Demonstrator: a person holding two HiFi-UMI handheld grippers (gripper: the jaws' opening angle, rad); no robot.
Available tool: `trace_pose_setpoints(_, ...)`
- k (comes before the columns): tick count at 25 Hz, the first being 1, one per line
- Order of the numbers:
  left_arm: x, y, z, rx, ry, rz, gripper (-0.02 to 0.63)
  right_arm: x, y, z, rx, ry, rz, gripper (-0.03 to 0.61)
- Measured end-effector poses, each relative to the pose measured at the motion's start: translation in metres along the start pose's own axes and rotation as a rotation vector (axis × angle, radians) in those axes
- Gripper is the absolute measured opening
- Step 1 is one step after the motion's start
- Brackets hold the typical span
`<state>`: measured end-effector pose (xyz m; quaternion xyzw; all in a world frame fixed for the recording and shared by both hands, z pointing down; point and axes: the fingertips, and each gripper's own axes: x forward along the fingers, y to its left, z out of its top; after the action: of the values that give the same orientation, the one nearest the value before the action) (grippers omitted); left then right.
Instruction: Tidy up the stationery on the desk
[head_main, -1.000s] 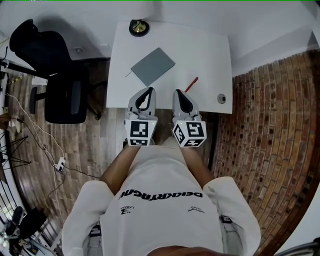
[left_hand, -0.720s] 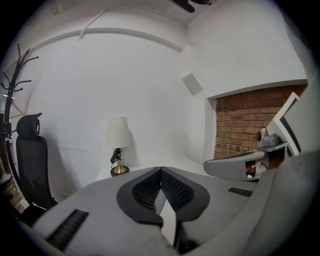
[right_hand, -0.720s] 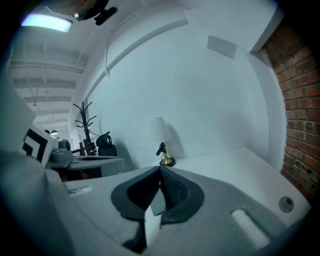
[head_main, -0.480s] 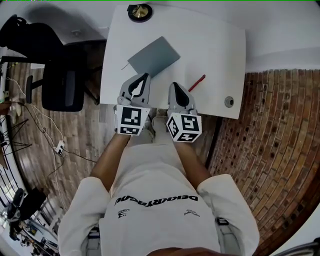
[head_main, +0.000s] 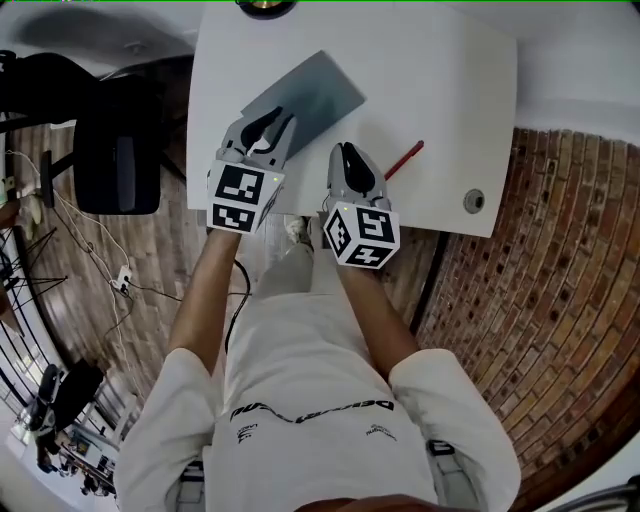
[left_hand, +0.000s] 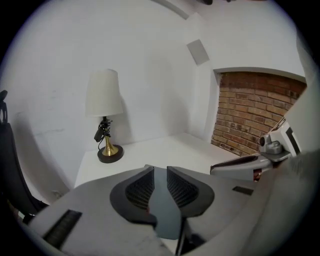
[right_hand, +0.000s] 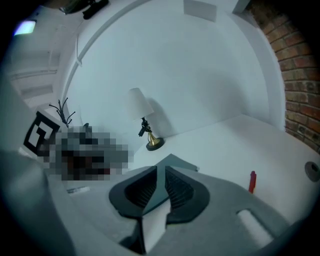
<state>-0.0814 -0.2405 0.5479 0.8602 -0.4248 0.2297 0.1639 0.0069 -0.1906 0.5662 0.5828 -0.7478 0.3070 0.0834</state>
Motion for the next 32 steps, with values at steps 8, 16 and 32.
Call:
trace_pose_setpoints(8,0.049,0.033,-0.033,0.014,0.135,-0.032,0.132,0.041,-0.013,-0.031,0.083,0.088,-0.025,0.094)
trace_pose_setpoints(16,0.09,0.057,-0.059,0.045,0.233,-0.053,0.153,0.07,-0.023,-0.058,0.121,0.181,-0.061,0.108)
trace_pose_setpoints(32,0.131,0.066,-0.09,0.002,0.455,-0.246,0.176,0.104,-0.036,-0.085,0.152,0.295,-0.101,0.124)
